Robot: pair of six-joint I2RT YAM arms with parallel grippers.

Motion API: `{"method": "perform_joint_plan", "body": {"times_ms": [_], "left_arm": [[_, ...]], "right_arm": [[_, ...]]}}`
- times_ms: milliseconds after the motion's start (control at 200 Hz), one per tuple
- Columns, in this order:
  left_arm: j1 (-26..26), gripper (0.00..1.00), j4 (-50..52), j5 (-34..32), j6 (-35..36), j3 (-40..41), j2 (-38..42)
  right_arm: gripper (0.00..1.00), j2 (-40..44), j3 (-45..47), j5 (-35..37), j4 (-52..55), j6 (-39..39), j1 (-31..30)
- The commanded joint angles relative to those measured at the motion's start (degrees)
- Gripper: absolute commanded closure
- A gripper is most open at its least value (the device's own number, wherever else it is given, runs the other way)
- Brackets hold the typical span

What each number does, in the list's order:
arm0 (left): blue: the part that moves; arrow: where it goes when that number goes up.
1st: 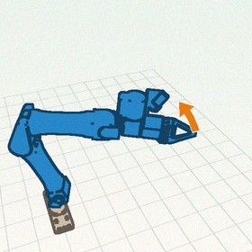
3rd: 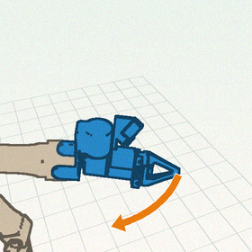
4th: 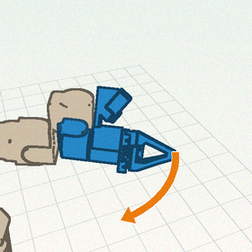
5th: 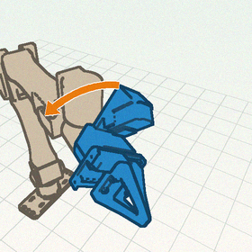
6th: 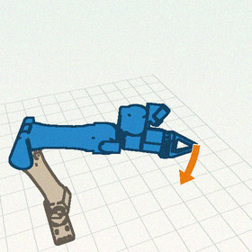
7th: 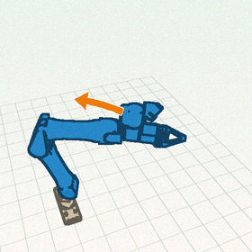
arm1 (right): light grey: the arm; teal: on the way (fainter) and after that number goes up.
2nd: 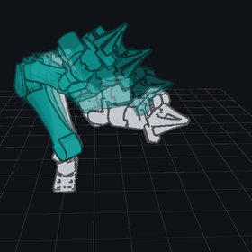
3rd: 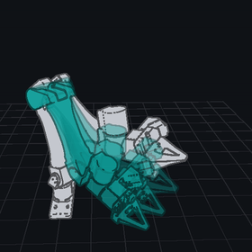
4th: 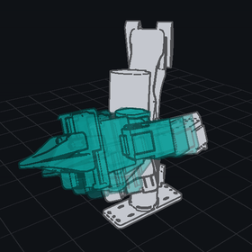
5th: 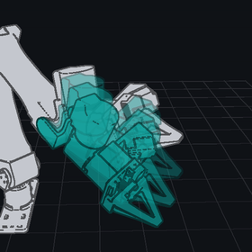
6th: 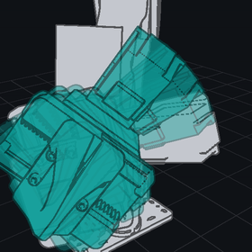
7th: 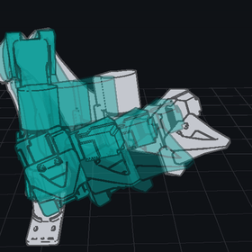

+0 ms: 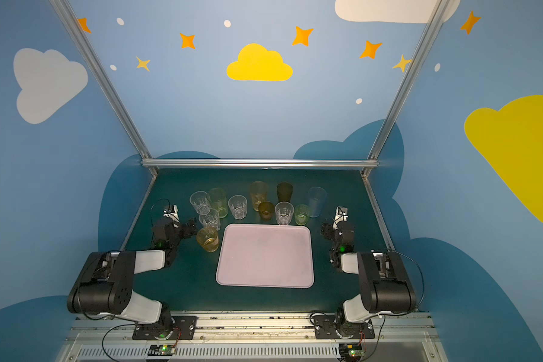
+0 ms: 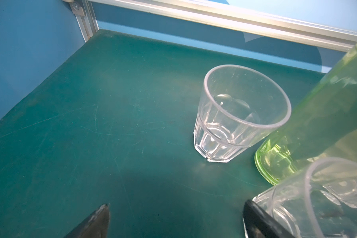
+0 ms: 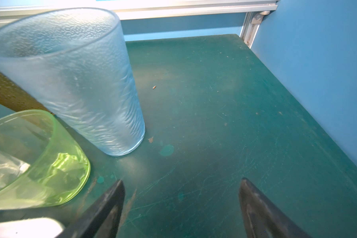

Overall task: Place the glasses into the tray
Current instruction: Pick up the glass from the middle-left of the table.

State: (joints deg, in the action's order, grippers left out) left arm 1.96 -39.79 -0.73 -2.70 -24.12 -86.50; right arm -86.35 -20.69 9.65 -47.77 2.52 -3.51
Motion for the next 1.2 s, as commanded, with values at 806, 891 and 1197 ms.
{"method": "perform_joint_plan", "body": {"times_ms": [806,891,1197], "left_arm": [[-10.6,0.00,32.6,-27.1,-13.4,-6.5,29.0],[-11.9,0.00,35.9,-27.9,-15.5,-6.8,32.1],[-17.3,0.00,50.2,-29.3,-24.1,-11.3,38.9]], "right_arm": [[0.13,20.4,-8.7,14.6,37.9,14.7,-2.4],[0.14,23.5,-9.8,13.5,44.8,18.0,-2.4],[0.14,34.7,-15.8,3.4,70.7,26.4,-1.9]]}}
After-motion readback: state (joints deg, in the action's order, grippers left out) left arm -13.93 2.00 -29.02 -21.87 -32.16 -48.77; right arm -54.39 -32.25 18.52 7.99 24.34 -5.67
